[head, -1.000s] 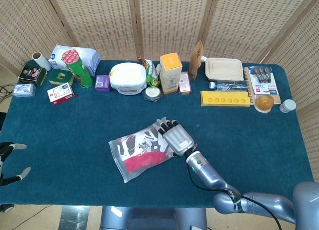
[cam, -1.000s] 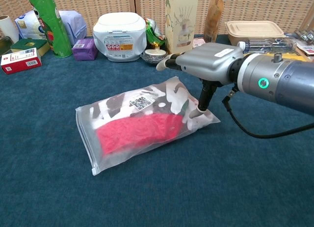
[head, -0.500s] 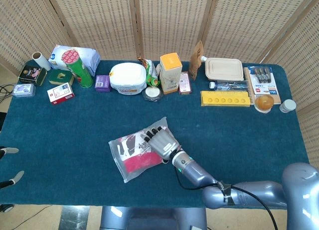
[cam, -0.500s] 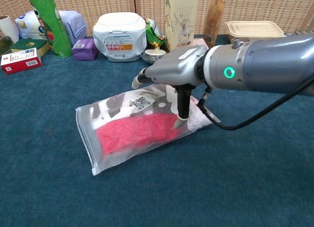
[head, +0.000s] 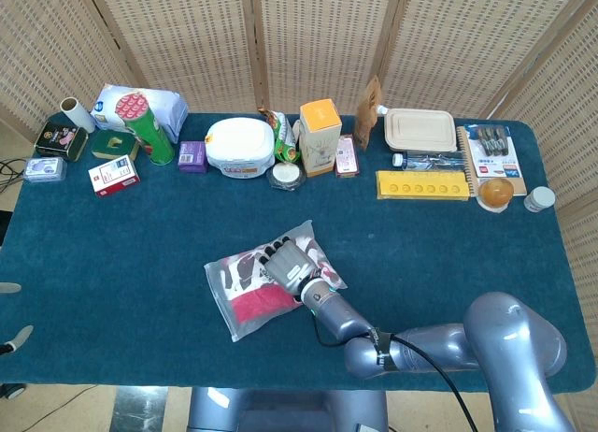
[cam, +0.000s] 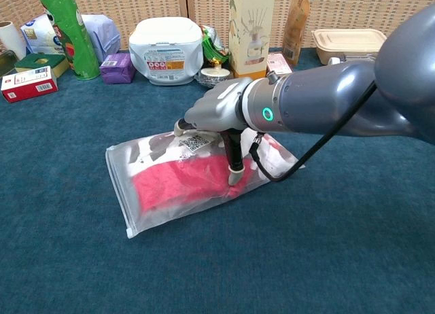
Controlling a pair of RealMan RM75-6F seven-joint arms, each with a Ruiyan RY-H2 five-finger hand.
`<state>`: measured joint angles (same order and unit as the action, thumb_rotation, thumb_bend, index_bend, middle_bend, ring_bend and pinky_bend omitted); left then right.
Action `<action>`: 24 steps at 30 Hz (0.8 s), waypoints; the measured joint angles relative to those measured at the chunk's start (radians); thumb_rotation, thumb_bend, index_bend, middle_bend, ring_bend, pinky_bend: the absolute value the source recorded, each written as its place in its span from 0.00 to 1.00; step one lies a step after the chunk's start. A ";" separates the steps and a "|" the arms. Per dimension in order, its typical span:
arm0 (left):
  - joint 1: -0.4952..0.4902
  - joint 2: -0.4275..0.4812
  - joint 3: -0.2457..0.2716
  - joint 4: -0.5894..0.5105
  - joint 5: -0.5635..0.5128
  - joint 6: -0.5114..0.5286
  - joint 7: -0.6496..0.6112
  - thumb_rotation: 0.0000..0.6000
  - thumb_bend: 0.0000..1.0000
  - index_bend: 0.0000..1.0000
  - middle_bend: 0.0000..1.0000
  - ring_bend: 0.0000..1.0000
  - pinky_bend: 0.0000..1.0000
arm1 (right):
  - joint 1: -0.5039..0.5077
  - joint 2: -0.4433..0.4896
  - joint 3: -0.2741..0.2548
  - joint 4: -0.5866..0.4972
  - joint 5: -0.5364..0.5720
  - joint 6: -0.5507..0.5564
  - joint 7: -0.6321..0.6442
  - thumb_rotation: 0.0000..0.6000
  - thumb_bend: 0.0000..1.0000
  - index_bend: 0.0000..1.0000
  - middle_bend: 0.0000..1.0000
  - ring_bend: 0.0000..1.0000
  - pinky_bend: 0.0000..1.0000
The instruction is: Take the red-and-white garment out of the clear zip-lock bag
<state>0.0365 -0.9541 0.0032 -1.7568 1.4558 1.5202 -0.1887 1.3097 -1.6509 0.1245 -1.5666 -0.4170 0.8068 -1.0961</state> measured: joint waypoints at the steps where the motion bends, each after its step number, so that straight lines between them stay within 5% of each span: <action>1: 0.000 0.000 0.000 0.000 0.000 -0.001 0.000 0.98 0.21 0.31 0.33 0.20 0.20 | 0.000 -0.003 -0.002 0.005 -0.007 -0.003 0.011 0.87 0.12 0.32 0.37 0.45 0.41; 7: -0.005 -0.002 0.002 -0.009 0.007 -0.011 0.011 0.97 0.21 0.31 0.33 0.20 0.20 | -0.023 -0.017 -0.011 0.035 -0.090 -0.012 0.100 0.87 0.18 0.72 0.75 0.86 0.79; 10: -0.013 0.003 0.002 -0.025 0.013 -0.021 0.022 0.97 0.21 0.31 0.33 0.20 0.20 | -0.057 -0.015 -0.012 0.045 -0.173 -0.017 0.193 0.87 0.20 0.82 0.85 0.97 0.91; 24: -0.082 0.057 -0.020 -0.108 0.059 -0.071 0.100 0.98 0.21 0.31 0.33 0.20 0.23 | -0.290 0.171 0.003 -0.046 -0.631 -0.026 0.782 0.88 0.21 0.89 0.91 1.00 1.00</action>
<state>-0.0458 -0.8969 -0.0173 -1.8647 1.5144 1.4496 -0.0884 1.0197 -1.4798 0.1276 -1.6126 -1.0481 0.7803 -0.3140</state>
